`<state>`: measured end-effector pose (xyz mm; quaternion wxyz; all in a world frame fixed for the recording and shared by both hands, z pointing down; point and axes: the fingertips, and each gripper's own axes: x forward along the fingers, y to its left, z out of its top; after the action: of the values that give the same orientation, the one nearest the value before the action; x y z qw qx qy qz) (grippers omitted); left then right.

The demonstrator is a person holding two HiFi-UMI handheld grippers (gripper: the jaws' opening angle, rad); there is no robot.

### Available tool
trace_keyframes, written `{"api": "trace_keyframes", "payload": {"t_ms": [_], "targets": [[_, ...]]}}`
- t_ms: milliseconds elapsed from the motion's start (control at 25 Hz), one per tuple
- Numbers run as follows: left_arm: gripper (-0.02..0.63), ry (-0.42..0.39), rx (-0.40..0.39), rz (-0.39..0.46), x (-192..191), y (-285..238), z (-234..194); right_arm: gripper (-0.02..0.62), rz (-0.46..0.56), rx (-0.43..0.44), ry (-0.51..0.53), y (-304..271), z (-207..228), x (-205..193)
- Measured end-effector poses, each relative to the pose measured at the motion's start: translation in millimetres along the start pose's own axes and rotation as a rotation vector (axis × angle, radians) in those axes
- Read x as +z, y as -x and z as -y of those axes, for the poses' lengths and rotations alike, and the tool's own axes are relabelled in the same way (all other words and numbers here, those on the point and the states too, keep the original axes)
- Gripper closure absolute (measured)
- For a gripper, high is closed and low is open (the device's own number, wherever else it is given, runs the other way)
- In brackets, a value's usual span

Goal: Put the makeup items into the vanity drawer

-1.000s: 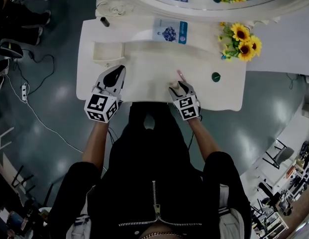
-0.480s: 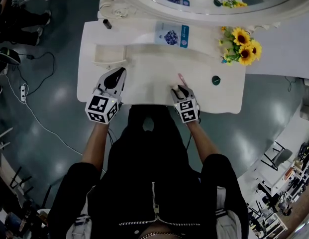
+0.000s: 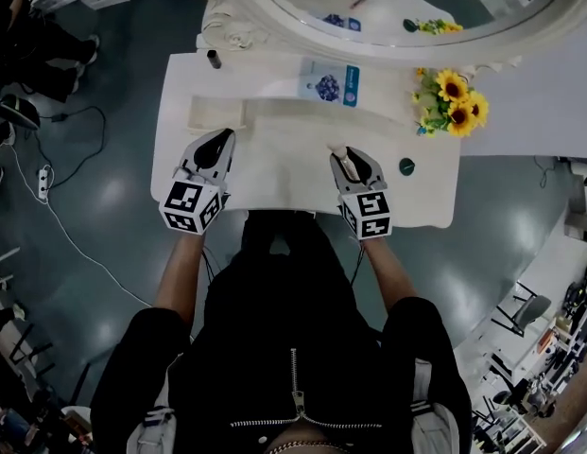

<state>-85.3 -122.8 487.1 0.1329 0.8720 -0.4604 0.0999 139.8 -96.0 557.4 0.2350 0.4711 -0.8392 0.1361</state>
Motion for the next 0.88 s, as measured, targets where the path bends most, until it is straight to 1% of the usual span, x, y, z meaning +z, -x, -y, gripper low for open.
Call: {"api": "trace_keyframes", "payload": {"t_ms": [120,200,440,600,720,880], "targets": [[0.58,-0.006,0.015,0.021,8.3,4.7,-7.8,0.462,0.069,-0.005,0.046,6.6,-2.2,38.4],[0.58,-0.006,0.025,0.032,11.9,6.9,-12.2,0.462,0.087,0.002,0.073,5.2,-5.5,50.7],[0.58,0.001,0.058,0.051,12.3,17.6,-27.2,0.462,0.068,0.047,0.103,-12.9,-22.9,53.3],[0.58,0.015,0.097,0.06,7.1,29.8,-42.8,0.462,0.074,0.09,0.123,-28.9,-39.6,62.4],[0.58,0.032,0.138,0.066,2.1,42.5,-54.9,0.462,0.077,0.137,0.145,-43.8,-56.7,71.4],[0.58,0.053,0.205,0.071,-4.6,64.2,-73.3,0.462,0.081,0.223,0.176,-65.4,-89.5,88.3]]}}
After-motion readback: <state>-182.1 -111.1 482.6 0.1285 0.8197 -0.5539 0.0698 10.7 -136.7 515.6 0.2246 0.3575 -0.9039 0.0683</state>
